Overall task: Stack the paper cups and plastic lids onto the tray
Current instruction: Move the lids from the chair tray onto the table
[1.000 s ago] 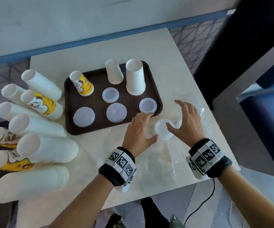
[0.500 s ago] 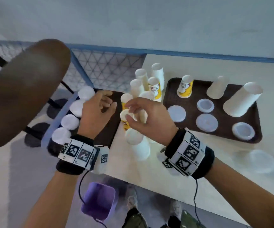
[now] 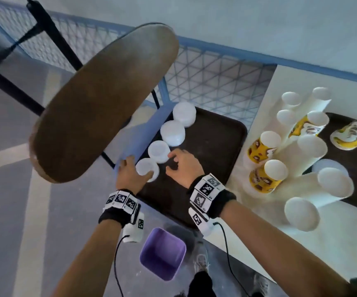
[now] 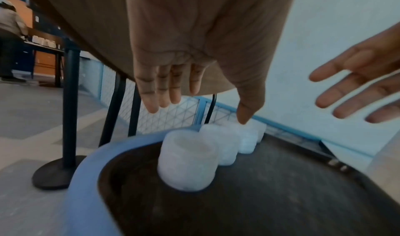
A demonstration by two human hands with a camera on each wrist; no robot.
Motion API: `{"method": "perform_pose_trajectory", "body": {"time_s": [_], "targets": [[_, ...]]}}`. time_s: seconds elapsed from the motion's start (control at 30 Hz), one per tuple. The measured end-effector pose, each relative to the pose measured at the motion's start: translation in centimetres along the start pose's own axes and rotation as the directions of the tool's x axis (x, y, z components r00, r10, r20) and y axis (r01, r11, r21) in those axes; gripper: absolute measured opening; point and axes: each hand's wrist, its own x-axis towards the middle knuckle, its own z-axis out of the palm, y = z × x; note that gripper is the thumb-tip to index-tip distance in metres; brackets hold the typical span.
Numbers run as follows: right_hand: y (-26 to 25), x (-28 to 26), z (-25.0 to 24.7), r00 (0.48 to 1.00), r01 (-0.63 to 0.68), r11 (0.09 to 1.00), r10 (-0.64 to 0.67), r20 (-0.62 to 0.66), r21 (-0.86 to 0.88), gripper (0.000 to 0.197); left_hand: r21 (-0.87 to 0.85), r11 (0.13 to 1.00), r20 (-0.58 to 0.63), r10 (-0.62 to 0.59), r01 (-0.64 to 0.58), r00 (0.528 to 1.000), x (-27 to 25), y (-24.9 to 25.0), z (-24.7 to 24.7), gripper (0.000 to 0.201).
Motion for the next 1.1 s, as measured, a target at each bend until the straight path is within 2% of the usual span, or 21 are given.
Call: {"method": "perform_pose_trajectory", "body": {"time_s": [0.13,0.27,0.4,0.57,0.67,0.87,1.1], "targets": [[0.5,4.6,2.9,0.999,0.012,0.972,-0.003,0.041,-0.236,0.047,0.061,0.998,0.013,0.018,-0.019,1.000,1.5,-1.3,2.2,0.091],[0.6,8.6,4.8,0.994,0.099,0.899,-0.072,0.080,-0.427,0.056,0.071,0.996,-0.024,0.051,-0.049,0.998,3.2,-1.9,3.6,0.095],[0.9,11.4,6.3,0.988,0.144,0.831,-0.091,0.124,-0.537,0.062,0.081,0.992,0.053,0.091,-0.095,0.994,4.2,-3.1,4.5,0.090],[1.5,13.0,7.8,0.980,0.173,0.795,-0.080,0.183,-0.582,0.074,0.107,0.985,0.184,0.117,-0.138,0.976,2.5,-3.9,4.3,0.089],[1.9,13.1,8.2,0.982,0.176,0.794,-0.097,0.163,-0.582,0.073,0.110,0.986,0.241,0.097,-0.126,0.966,1.4,-4.0,4.2,0.090],[2.9,10.8,7.8,0.992,0.103,0.854,-0.051,0.115,-0.511,0.075,0.047,0.998,0.220,0.019,-0.030,0.975,1.2,-3.7,4.9,0.095],[4.4,8.3,7.2,0.995,-0.012,0.903,0.051,0.080,-0.429,0.075,0.074,0.997,0.182,-0.032,0.018,0.983,1.5,-3.2,6.0,0.094]]}}
